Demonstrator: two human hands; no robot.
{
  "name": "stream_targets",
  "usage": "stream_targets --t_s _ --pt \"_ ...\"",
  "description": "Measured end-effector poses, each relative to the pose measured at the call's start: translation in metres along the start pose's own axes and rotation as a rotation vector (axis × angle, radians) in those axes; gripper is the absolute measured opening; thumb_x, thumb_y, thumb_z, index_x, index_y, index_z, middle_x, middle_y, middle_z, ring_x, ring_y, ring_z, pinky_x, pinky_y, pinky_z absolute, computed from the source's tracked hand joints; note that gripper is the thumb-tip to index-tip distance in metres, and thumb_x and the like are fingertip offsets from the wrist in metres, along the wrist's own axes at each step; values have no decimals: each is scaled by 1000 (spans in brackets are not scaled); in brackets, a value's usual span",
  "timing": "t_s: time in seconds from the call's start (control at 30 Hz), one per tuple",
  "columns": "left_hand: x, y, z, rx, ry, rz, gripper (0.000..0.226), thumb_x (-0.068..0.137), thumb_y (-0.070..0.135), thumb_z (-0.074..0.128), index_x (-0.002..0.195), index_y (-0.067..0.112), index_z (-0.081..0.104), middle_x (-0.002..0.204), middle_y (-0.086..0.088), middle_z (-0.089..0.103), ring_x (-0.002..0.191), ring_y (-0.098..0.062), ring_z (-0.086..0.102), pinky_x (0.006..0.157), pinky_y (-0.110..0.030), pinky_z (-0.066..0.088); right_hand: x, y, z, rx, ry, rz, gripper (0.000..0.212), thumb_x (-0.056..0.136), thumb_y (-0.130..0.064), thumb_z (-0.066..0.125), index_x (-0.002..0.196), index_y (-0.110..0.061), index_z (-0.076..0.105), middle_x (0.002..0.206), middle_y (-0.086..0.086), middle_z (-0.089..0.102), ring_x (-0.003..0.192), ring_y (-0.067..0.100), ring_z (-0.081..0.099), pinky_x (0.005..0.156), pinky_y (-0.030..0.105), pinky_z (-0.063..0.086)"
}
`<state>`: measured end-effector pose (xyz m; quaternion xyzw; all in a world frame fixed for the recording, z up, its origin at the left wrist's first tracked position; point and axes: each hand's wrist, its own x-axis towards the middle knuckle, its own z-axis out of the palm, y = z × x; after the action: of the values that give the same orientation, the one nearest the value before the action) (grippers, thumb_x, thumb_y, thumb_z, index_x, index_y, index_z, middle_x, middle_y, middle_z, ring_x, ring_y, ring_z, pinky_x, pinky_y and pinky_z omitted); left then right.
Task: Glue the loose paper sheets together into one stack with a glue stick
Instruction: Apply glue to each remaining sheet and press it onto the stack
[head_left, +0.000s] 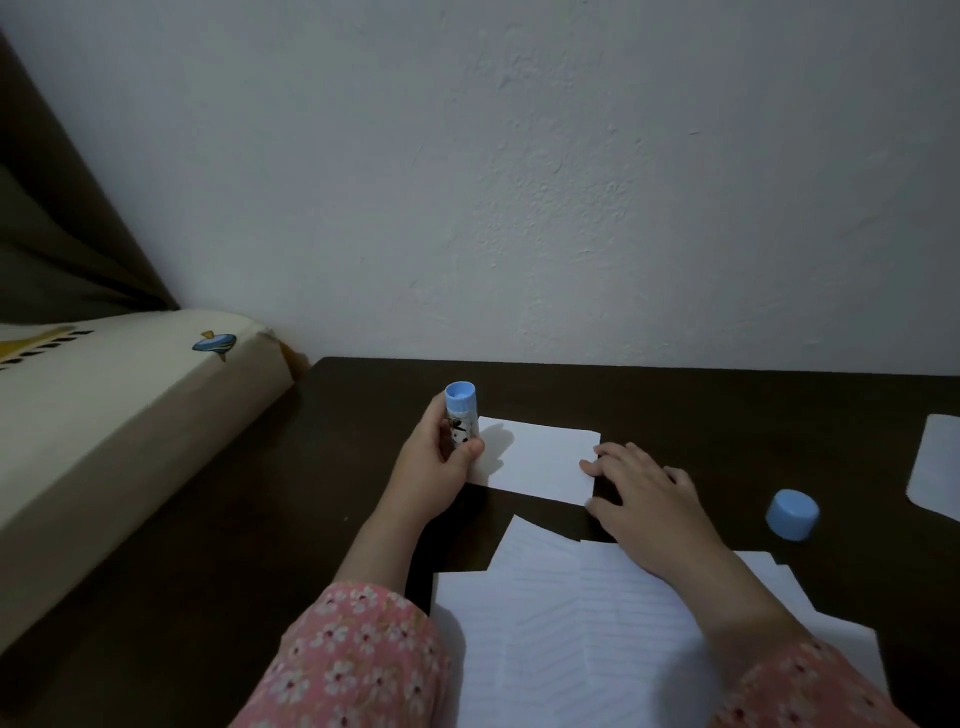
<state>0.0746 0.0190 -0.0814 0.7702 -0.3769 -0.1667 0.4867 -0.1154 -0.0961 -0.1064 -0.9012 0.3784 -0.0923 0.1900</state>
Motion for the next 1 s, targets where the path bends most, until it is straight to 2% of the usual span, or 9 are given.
stream_targets --t_s 0.07,0.13,0.2,0.23,0.3,0.4,0.57,0.77,1.0 --pt "0 -5 0 -174 124 -81 59 92 20 59 143 30 32 132 5 49 123 -17 48 98 -36 42 0 0 0 1 3 4 44 98 -36 40 142 -38 34 156 -16 16 146 7 2 116 38 6" --pt "2 -10 -3 -552 290 -209 50 92 24 60 138 25 39 125 -1 57 109 -19 58 93 -39 49 0 0 0 16 6 6 44 98 -35 41 141 -38 35 156 -17 16 146 7 2 117 38 6" --pt "6 -10 -7 -845 452 -277 44 93 26 58 134 20 43 110 -5 61 91 -16 60 77 -32 50 0 0 1 20 14 1 44 97 -35 42 141 -38 35 156 -17 16 146 7 2 117 38 5" --pt "7 -8 -8 -875 503 -282 43 93 26 58 133 19 42 106 -5 60 87 -15 59 73 -30 49 0 0 1 20 18 -2 44 97 -36 42 141 -38 35 156 -17 17 146 7 2 117 38 6" --pt "7 1 -5 -793 506 -269 52 94 24 57 141 20 34 113 -3 58 99 -18 59 81 -32 51 -1 1 1 27 26 -11 44 97 -36 42 140 -38 36 156 -17 18 146 7 3 116 38 6" --pt "2 19 9 -639 376 -199 65 93 21 57 148 23 21 129 -5 52 116 -22 54 98 -38 46 -1 2 -1 69 35 -16 40 94 -39 48 134 -36 43 154 -16 21 145 6 7 115 36 9" --pt "2 43 48 -304 69 -53 66 90 17 62 142 23 21 119 6 49 113 -10 49 88 -26 41 -1 3 -1 101 42 -14 37 96 -48 43 131 -36 47 155 -15 21 146 8 7 116 37 8" --pt "17 52 83 39 -22 143 43 90 10 60 121 23 34 121 -4 57 115 -18 55 84 -26 43 -2 5 0 118 61 -49 32 96 -46 46 126 -37 47 155 -15 23 147 9 5 116 37 7" --pt "34 52 95 167 -77 231 37 88 11 61 111 25 37 109 -3 61 101 -17 59 83 -34 51 -2 3 -2 106 70 -47 31 96 -45 44 124 -33 48 154 -13 25 147 11 5 117 38 7"
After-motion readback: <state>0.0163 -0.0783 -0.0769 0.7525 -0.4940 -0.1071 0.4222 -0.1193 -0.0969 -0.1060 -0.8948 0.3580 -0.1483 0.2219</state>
